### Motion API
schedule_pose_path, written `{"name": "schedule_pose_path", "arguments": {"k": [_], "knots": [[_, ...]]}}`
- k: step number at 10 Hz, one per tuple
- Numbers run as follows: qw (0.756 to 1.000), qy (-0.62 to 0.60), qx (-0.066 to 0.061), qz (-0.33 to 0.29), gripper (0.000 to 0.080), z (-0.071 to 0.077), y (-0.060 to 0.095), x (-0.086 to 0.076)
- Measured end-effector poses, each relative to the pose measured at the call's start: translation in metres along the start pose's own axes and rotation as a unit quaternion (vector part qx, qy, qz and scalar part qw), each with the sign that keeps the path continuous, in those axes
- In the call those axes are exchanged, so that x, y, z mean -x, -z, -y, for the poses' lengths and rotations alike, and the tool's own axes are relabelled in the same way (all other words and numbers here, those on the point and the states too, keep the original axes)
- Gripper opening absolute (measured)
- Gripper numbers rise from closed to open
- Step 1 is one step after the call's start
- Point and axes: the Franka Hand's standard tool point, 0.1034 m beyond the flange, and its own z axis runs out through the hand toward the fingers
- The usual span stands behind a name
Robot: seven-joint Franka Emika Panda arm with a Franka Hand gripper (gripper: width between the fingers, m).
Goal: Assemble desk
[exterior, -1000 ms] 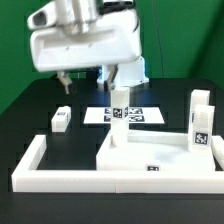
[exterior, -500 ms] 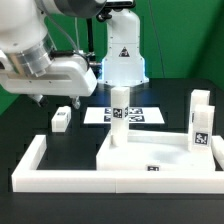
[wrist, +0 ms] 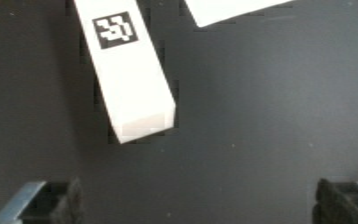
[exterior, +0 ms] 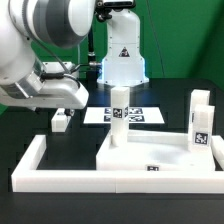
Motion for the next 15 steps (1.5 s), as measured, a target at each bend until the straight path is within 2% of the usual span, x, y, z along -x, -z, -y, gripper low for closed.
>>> {"name": "schedule_pose_path", "arguments": {"k": [2, 3, 4, 5, 8, 12, 13, 14, 15], "knots": [[1.000, -0.005, 0.005, 0.019, 0.0648, -0.006, -0.001, -0.008], [1.000, 0.000, 0.003, 0.020, 0.0648, -0.009, -0.004, -0.007], [0.999, -0.007, -0.007, 0.040, 0.0648, -0.021, -0.022, -0.004], [0.997, -0.014, -0.020, 0.067, 0.0648, -0.027, -0.036, 0.002], [0.995, -0.015, -0.026, 0.091, 0.0648, -0.023, -0.062, 0.007], [0.995, -0.016, -0.025, 0.090, 0.0648, -0.023, -0.064, 0.006], [0.996, -0.016, -0.025, 0.089, 0.0531, -0.024, -0.064, 0.005], [0.996, -0.016, -0.025, 0.088, 0.0366, -0.024, -0.064, 0.005], [0.996, -0.016, -0.025, 0.087, 0.0366, -0.024, -0.064, 0.005]]}}
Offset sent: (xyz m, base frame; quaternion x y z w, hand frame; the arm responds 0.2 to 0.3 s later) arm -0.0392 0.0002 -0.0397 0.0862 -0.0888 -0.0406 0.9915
